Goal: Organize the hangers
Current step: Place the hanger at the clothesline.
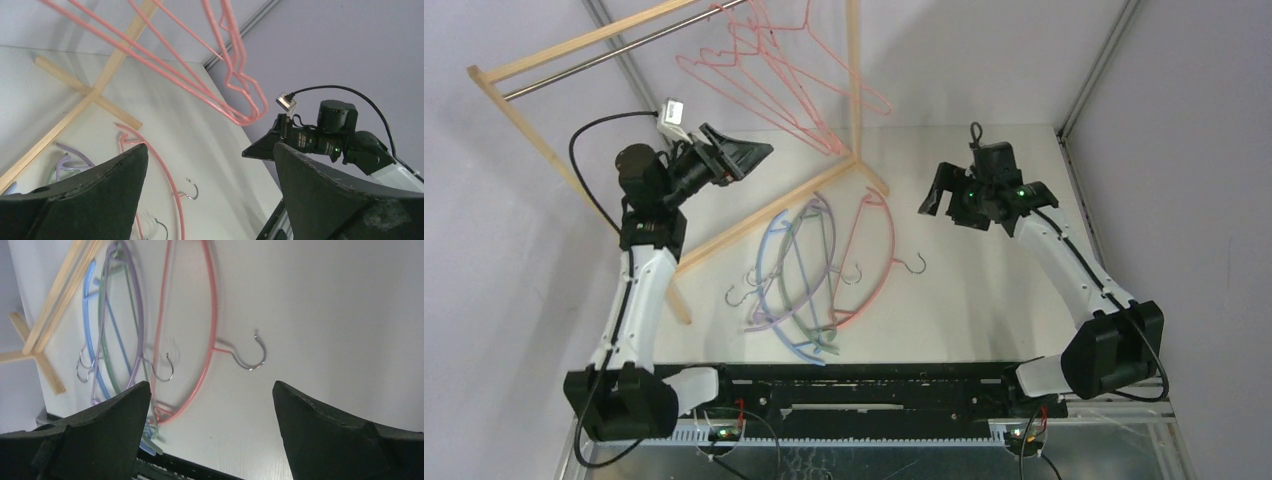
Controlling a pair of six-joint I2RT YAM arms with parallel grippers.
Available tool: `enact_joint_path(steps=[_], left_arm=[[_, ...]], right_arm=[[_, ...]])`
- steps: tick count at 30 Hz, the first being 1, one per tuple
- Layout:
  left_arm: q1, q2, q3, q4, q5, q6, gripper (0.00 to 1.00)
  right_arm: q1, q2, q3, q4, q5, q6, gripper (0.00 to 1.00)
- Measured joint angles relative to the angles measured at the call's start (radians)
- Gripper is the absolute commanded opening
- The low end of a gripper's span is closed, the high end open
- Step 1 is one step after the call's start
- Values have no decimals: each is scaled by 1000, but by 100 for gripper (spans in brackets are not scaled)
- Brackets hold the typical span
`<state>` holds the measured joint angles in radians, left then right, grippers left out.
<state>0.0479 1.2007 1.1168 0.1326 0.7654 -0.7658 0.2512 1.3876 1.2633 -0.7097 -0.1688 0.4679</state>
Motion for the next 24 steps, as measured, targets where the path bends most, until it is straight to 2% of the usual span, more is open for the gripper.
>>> enact_joint_path(steps=[4,8,16,20,24], left_arm=[[0,-101,-16,-72,0,58,99],[-2,-218,-114,-147,-8,117,95],[-53,-428,-322,-409,-116,245,89],[-151,-503,-367,-533,-205,319,81],[-296,-502,-406,-603,-319,385,79]], right_arm=[[83,18,0,5,5,-5,100],[134,91,0,23,-5,-6,100],[157,267,10,25,-11,-16,100],[180,267,35,17,-7,-19,100],[190,261,49,17,-2,-25,100]])
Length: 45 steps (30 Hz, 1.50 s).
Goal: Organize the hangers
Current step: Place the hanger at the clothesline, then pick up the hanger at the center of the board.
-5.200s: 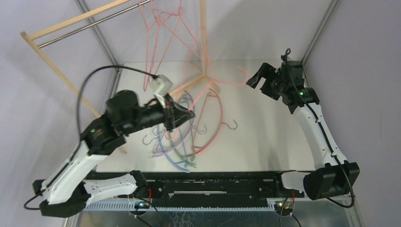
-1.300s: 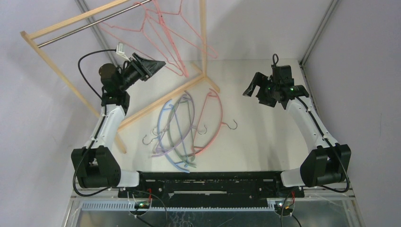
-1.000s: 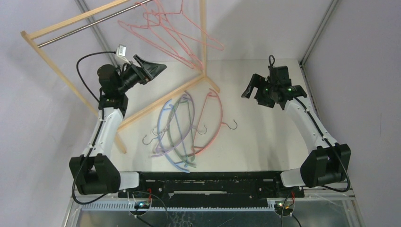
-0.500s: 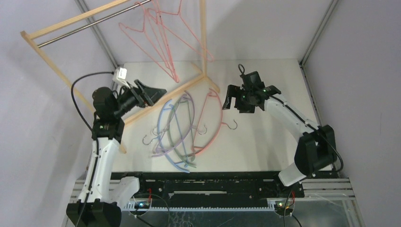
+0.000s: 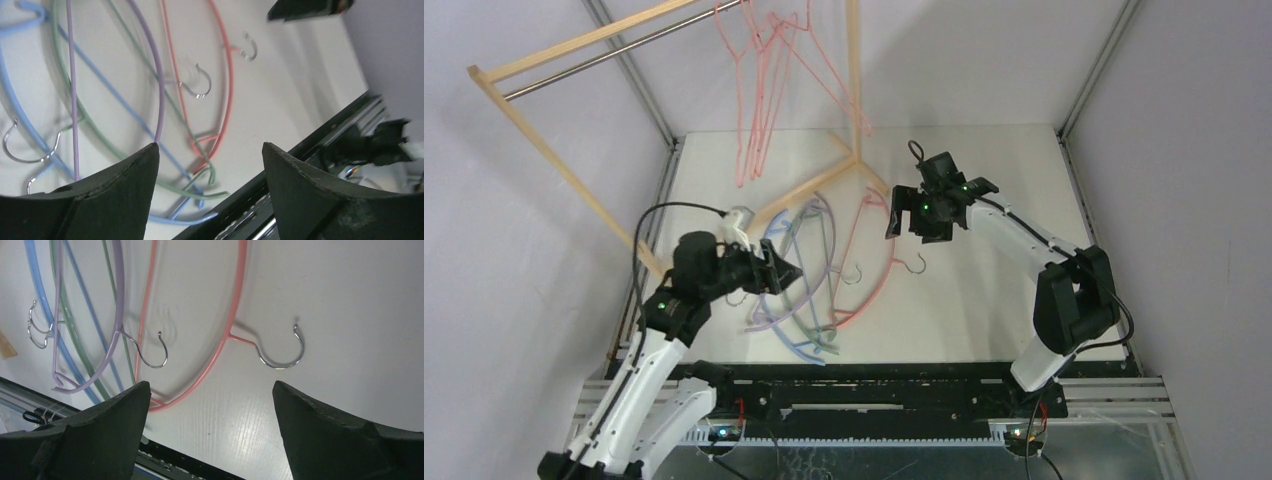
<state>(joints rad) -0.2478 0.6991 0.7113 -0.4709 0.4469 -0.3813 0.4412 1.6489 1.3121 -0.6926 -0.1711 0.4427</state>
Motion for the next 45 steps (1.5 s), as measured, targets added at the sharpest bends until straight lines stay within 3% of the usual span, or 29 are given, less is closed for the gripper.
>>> enact_joint_path(steps=[5,10,20,30,40,41,44,45], left_arm=[[-177,89,-50,-47,-134,37,77],[-270,208,-70,-63,-254,18,75],[-324,376,-97,5,-475,-12,68],[-411,466,-147,47,-560,-45,57],[-429,470,-225,140,-602,-93,60],[-432,477,-225,153,-604,-95,56],[-440,494,-223,176,-620,-105,21],[-441,502,-222,183,-623,-103,16]], right_arm=[[-1,-16,0,-16,14,-13,100],[-13,-54,0,-23,16,-18,100],[-71,-79,-12,-24,0,-27,100],[-117,-82,-37,-23,-24,-36,100],[-132,-82,-51,-20,-47,-38,99],[-133,-82,-56,-19,-48,-38,99],[-134,-82,-66,-18,-49,-38,99],[-134,-82,-69,-18,-49,-38,99]])
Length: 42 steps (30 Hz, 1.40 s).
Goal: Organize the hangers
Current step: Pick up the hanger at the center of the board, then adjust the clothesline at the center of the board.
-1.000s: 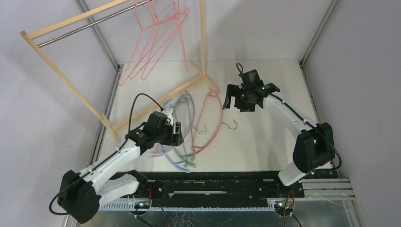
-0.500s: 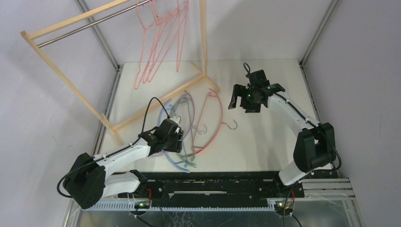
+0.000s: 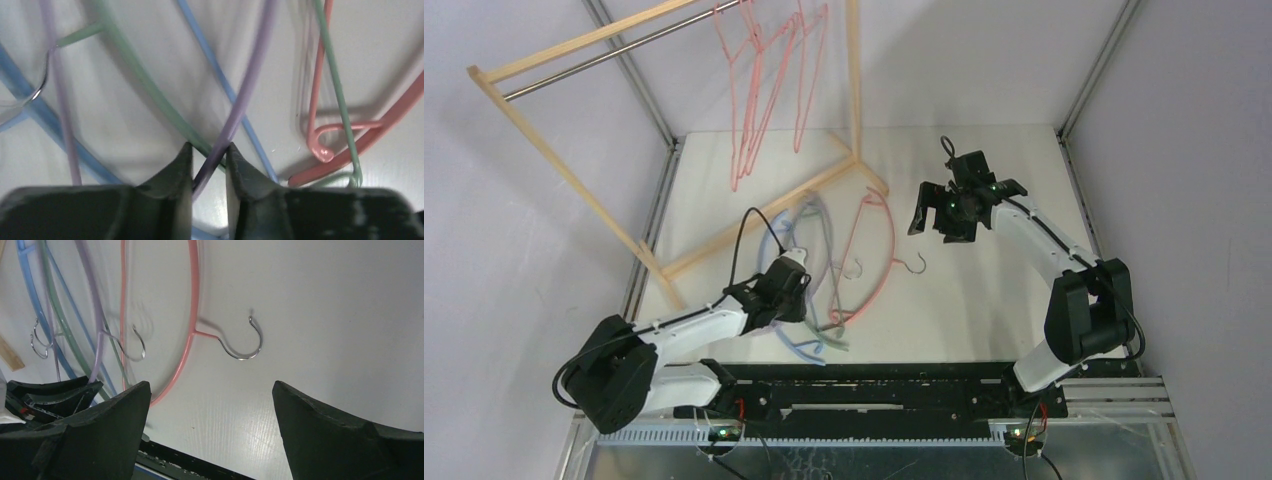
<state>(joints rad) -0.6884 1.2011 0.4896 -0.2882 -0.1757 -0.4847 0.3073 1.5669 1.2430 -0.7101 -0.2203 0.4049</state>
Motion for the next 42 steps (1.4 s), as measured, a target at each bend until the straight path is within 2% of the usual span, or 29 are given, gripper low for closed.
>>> enact_joint_path(steps=[1,3,4,8,12,21,26,34,42], left_arm=[[-5,7,3,7,4,5,15],[-13,18,5,24,-2,-9,1],[-12,20,7,25,-2,-20,0],[-16,19,14,7,1,-31,0],[-19,-10,60,-93,15,-23,0],[-24,-266,270,-340,94,-31,0],[-26,-381,303,-396,108,-82,0],[-34,-579,288,-424,16,-222,0],[-46,-565,287,-443,-112,-225,0]], right_arm=[[0,0,-2,0,0,0,99],[-1,-1,-6,2,0,0,99],[-2,-2,-7,2,0,0,99],[-6,-11,-16,10,0,0,99],[-6,-21,-39,10,0,0,99],[-6,-21,-44,21,-17,0,99],[-6,-21,-45,28,-30,1,99],[-6,-21,-45,41,-48,1,99],[-6,-21,-46,43,-51,1,99]])
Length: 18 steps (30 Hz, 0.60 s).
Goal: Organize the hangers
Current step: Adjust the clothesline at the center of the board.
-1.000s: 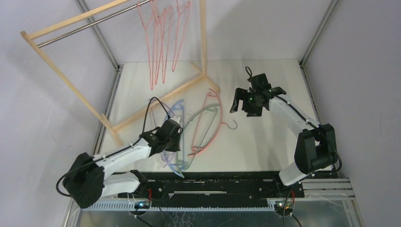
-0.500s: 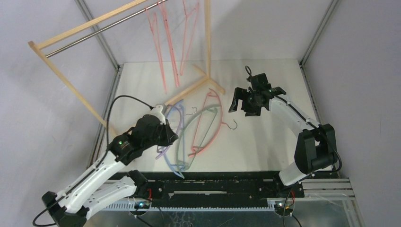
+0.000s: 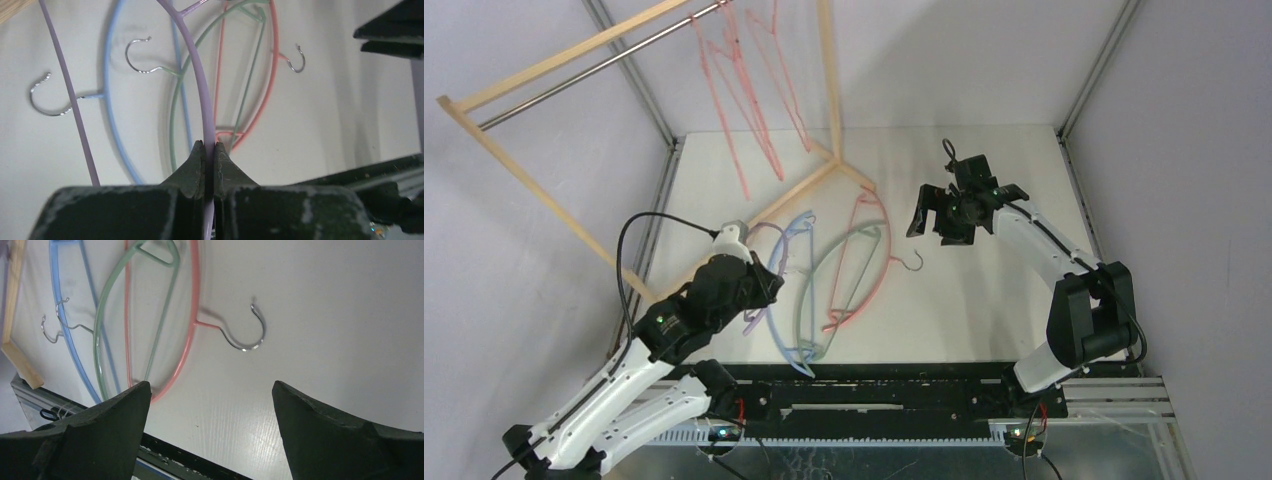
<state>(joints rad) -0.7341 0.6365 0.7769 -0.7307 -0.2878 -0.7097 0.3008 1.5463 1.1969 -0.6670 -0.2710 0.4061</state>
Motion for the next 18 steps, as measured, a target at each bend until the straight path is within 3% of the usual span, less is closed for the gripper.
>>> enact_joint_path(steps=[8,18], left_arm=[[2,5,-76,94,-147,6,0],[2,71,-212,272,-165,35,0]], right_arm=[[0,-1,-24,4,2,0,99],[0,-4,-24,12,-10,3,99]])
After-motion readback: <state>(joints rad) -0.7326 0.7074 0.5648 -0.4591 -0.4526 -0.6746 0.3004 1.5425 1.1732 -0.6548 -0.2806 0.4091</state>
